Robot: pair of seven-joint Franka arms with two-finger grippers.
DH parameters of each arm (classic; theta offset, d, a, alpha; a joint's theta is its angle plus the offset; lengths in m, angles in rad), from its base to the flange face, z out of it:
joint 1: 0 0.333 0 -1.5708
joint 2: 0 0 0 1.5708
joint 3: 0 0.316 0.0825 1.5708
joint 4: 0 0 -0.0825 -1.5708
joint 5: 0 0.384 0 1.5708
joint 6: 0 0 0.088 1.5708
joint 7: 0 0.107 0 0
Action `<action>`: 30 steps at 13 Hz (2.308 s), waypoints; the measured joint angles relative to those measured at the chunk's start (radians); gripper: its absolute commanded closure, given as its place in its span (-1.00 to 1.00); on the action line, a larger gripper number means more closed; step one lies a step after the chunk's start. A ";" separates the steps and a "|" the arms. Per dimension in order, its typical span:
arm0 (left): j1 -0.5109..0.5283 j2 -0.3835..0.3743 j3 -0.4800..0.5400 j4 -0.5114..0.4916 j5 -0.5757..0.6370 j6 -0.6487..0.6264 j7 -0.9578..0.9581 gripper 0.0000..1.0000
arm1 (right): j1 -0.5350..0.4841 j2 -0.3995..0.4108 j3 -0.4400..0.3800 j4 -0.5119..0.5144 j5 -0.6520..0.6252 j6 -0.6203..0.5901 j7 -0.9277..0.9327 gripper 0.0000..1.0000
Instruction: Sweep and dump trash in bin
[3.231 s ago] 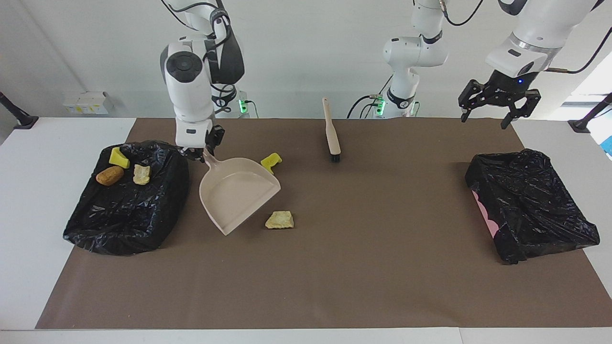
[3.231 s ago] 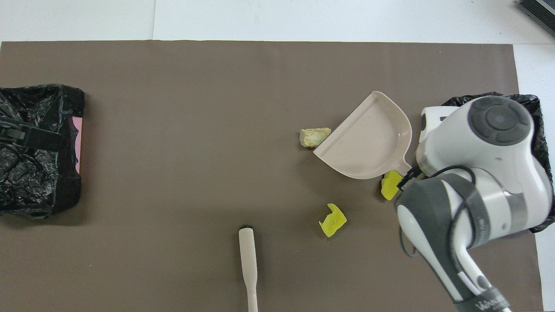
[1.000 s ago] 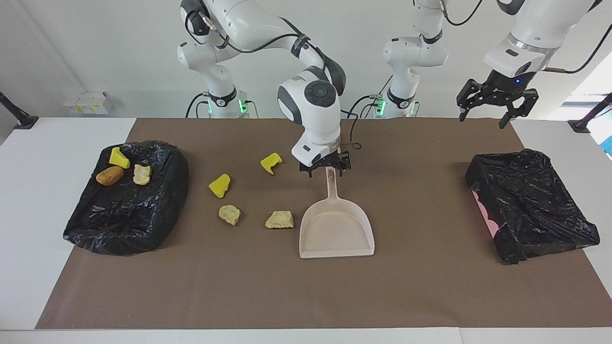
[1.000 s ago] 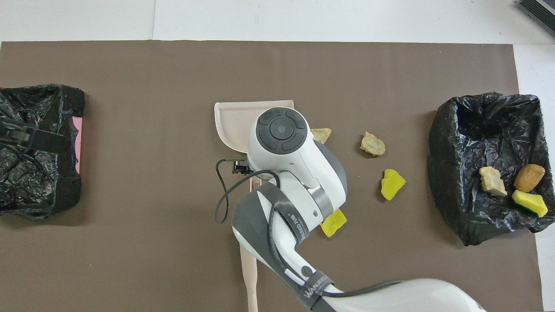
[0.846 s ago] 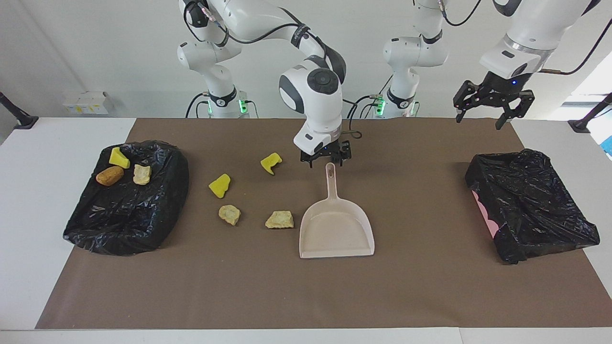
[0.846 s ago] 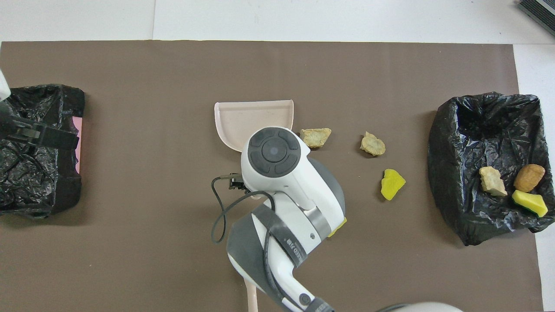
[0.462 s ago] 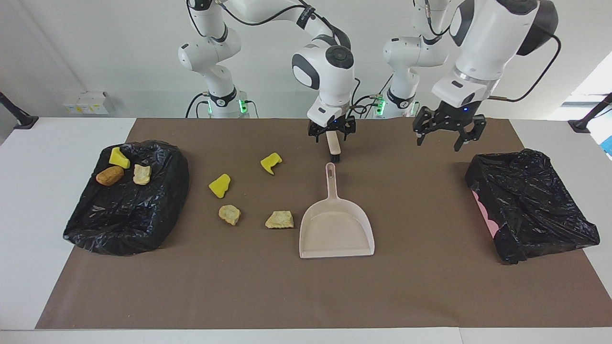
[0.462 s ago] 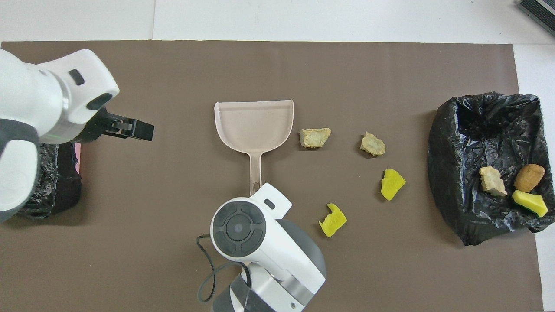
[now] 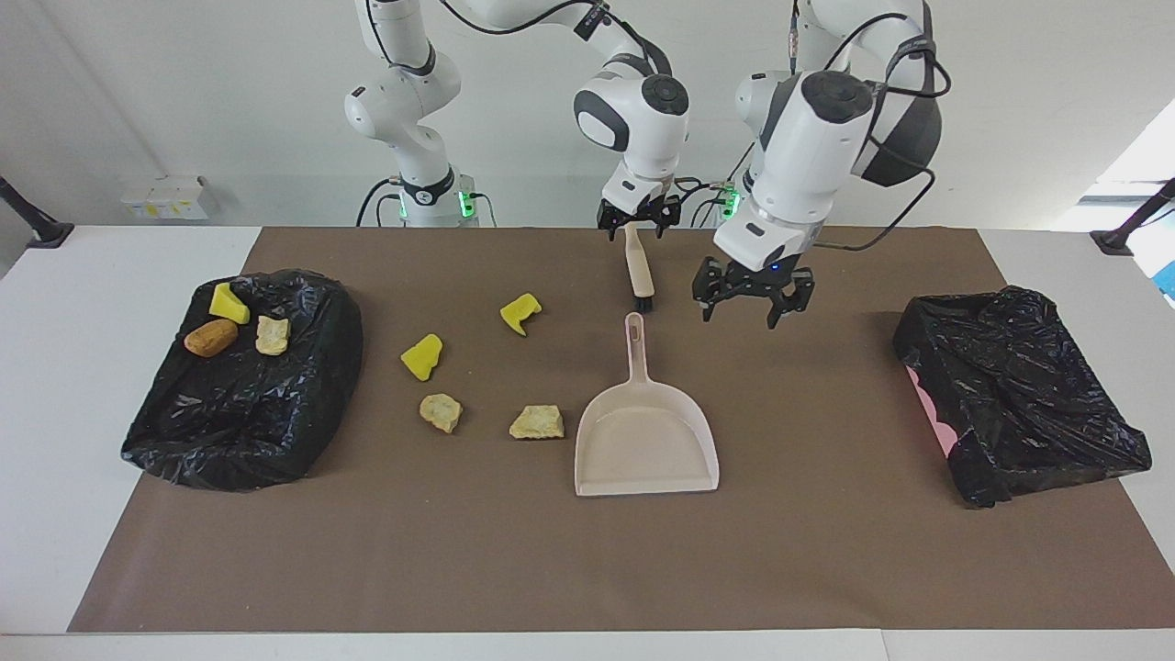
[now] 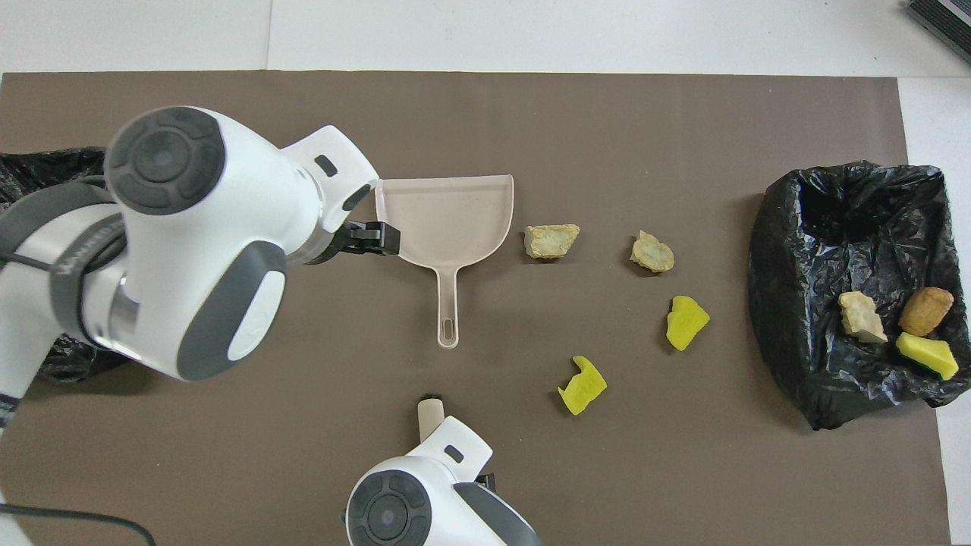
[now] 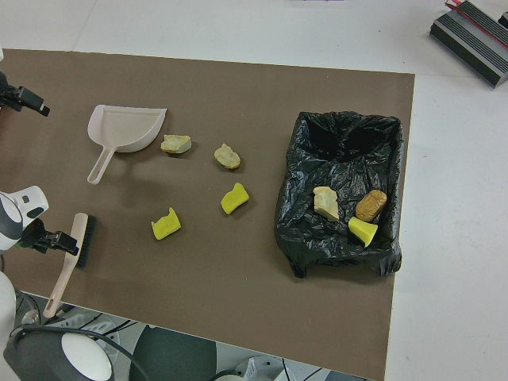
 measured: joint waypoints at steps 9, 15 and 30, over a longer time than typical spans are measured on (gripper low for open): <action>-0.011 0.158 -0.180 -0.180 0.133 0.261 -0.337 -0.67 | 0.054 -0.024 0.001 -0.113 0.081 0.072 -0.005 -0.01; -0.010 0.156 -0.196 -0.199 0.133 0.254 -0.346 1.00 | 0.053 -0.024 0.001 -0.114 0.147 0.073 -0.022 1.00; 0.088 -0.018 -0.079 -0.168 0.128 -0.025 0.550 1.00 | -0.264 -0.166 -0.014 -0.047 0.068 -0.256 -0.062 1.00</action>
